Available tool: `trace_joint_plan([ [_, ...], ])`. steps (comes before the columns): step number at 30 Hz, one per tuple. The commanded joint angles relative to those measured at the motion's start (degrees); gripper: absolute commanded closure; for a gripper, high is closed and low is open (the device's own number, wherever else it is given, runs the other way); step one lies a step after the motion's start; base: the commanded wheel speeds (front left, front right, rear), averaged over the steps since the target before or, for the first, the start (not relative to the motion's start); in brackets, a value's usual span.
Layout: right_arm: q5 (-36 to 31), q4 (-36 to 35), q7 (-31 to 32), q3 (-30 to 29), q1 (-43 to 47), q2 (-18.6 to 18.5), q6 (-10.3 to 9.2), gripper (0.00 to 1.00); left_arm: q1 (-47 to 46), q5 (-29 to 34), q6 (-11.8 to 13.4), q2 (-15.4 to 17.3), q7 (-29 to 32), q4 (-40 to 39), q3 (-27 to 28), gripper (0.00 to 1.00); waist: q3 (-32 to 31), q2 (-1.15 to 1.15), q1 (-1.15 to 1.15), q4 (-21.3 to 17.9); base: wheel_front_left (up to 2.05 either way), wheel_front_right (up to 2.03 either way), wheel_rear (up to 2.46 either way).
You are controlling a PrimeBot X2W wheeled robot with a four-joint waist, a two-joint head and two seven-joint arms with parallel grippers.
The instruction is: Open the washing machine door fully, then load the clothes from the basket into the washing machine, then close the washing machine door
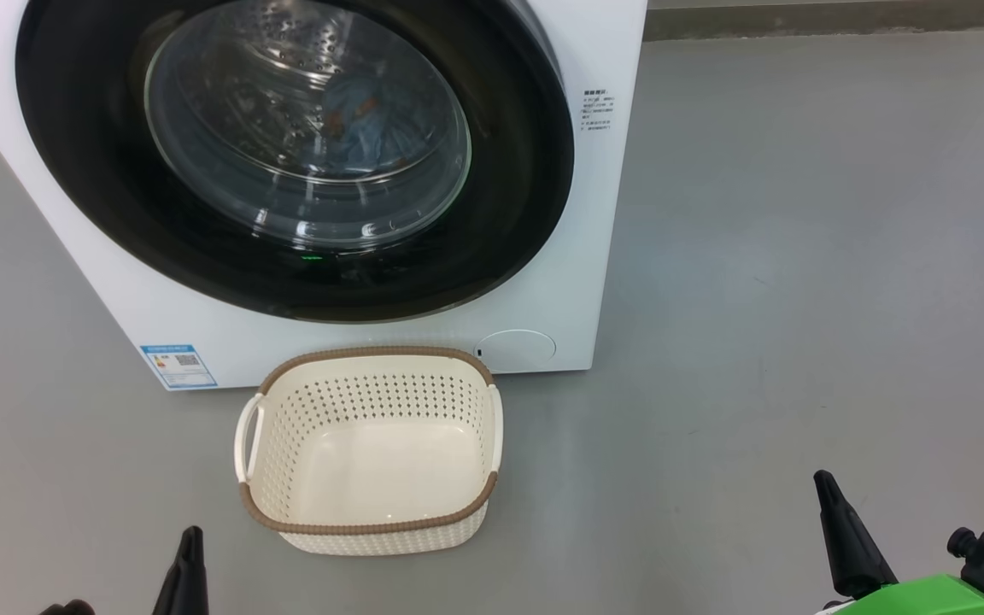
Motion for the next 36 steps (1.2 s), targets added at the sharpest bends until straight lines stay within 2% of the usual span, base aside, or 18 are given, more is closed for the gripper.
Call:
trace_joint_plan([
  [1, 1.70, -1.05, 0.48, -0.03, -2.55, -0.27, -0.12, 1.00, -2.75, -1.85, -0.06, 1.13, 0.31, -0.95, 0.82, 1.00, -0.01, 0.00, -0.01, -0.02, 0.00, 0.00, 0.00],
  [36, 23.17, 0.57, 6.26, -1.84, -5.00, 0.39, -0.22, 1.00, -6.45, -25.08, -0.11, 1.57, 5.85, 1.87, 2.11, 1.00, -0.26, 0.00, -0.01, -0.58, 0.00, 0.00, 0.00],
])
